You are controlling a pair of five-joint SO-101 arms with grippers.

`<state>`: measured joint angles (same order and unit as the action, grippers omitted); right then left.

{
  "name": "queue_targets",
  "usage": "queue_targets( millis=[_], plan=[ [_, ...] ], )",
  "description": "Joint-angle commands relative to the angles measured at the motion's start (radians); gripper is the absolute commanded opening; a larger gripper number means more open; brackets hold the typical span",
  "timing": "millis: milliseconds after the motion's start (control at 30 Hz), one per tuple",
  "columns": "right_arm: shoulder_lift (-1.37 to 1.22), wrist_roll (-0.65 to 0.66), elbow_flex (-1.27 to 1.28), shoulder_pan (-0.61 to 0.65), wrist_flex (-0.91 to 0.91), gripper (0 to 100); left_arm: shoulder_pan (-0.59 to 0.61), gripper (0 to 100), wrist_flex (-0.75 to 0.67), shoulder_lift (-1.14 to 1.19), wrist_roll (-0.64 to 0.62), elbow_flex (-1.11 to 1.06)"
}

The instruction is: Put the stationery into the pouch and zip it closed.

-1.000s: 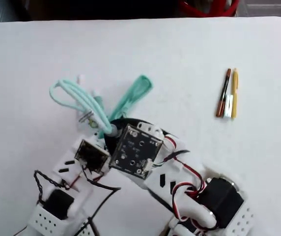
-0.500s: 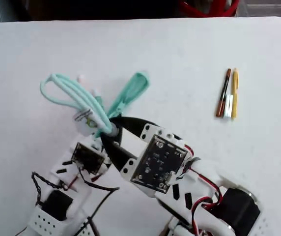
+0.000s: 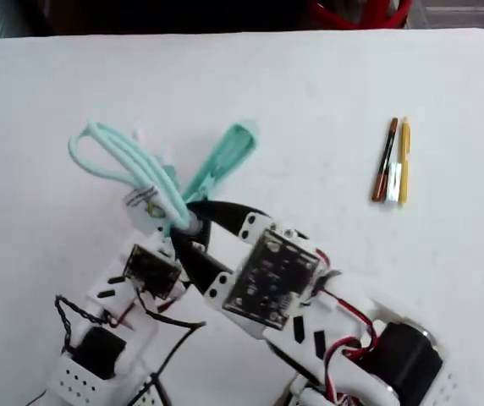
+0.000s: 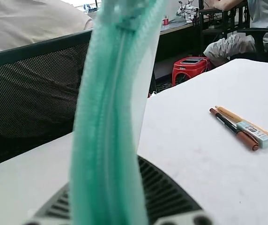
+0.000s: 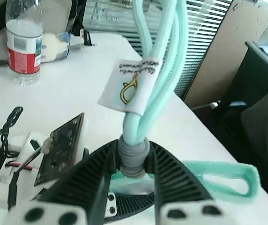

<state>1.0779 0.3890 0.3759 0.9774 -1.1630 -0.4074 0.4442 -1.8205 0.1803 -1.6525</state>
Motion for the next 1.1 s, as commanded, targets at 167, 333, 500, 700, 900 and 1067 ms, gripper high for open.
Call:
queue_targets(
  millis=[167, 333, 500, 700, 900, 1067],
  plan=[
    [0.091, -0.005, 0.002, -0.159, -0.177, 29.6, 0.048, 2, -0.015, 0.004, 0.008, 0.009],
    [0.229, 0.0, -0.011, -0.352, -0.203, 29.7, 0.05, 2, -0.006, 0.004, 0.003, 0.008],
    [0.526, -0.002, -0.135, -0.889, -0.237, 10.0, 0.045, 2, 0.044, -0.001, -0.002, 0.015],
    [0.693, -0.008, -0.135, -1.402, -0.321, 8.7, 0.048, 2, 0.048, -0.001, 0.006, 0.015],
    [0.638, 0.0, -0.028, -1.661, -0.189, 2.5, 0.044, 2, 0.049, -0.001, 0.006, 0.009],
    [0.736, -0.005, 0.025, -1.985, -0.182, 3.9, 0.048, 2, 0.048, -0.001, 0.006, 0.009]
  ],
)
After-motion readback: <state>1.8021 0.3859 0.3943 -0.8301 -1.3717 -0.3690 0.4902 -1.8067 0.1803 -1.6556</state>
